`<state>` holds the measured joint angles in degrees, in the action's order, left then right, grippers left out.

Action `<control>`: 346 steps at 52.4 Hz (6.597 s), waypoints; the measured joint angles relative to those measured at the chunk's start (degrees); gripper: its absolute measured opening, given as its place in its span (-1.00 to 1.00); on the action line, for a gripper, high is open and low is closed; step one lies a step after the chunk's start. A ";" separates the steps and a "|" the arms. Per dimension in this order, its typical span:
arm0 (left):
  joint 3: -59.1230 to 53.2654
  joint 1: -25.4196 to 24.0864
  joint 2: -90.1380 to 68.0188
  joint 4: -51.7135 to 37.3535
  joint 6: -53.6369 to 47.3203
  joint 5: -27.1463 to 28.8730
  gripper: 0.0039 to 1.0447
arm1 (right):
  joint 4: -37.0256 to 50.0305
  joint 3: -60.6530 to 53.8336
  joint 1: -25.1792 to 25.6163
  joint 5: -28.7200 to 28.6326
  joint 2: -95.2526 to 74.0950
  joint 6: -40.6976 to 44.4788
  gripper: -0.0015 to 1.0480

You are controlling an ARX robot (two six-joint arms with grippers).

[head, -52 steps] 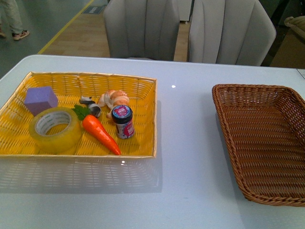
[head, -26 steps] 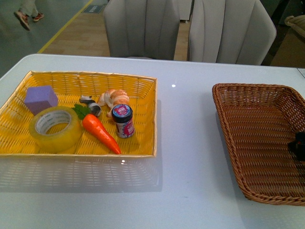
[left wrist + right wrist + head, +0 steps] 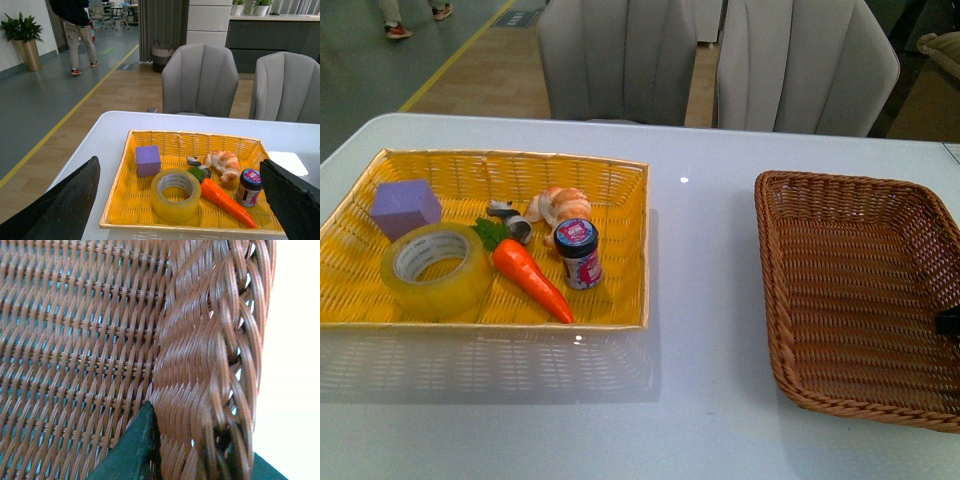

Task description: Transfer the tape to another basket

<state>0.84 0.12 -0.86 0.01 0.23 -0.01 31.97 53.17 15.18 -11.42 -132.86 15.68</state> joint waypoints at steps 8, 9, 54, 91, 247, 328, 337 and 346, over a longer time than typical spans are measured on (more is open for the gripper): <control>0.00 0.00 0.00 0.00 0.00 0.00 0.83 | 0.59 -1.84 -3.10 0.22 2.58 -2.75 -0.93; 0.00 0.00 0.00 0.00 0.00 0.00 0.83 | 0.63 -1.97 -3.72 0.22 2.91 -2.82 -0.94; 0.00 0.00 0.00 0.00 0.00 0.00 0.83 | -2.43 -0.57 -13.35 7.78 1.44 -12.24 -0.94; 0.00 0.00 0.00 0.00 -0.02 0.00 0.83 | 2.80 -7.78 -6.08 0.85 17.73 -10.32 0.85; 0.00 0.00 0.00 0.00 -0.02 0.00 0.83 | -31.89 -51.87 -15.08 11.43 132.52 -15.26 -0.19; 42.93 -0.81 -113.15 -28.65 4.13 -2.45 0.83 | -31.93 -51.87 -15.08 11.43 132.58 -15.30 0.83; 47.41 1.31 -117.37 -26.01 3.08 -4.26 0.83 | -31.93 -51.87 -15.08 11.43 132.58 -15.30 0.83; 50.77 2.75 -120.34 -23.91 1.07 -4.55 0.83 | -31.93 -51.87 -15.08 11.43 132.58 -15.30 0.83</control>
<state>51.62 2.87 -121.21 -23.90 1.30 -4.56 0.03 1.30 0.10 0.01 -0.27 0.38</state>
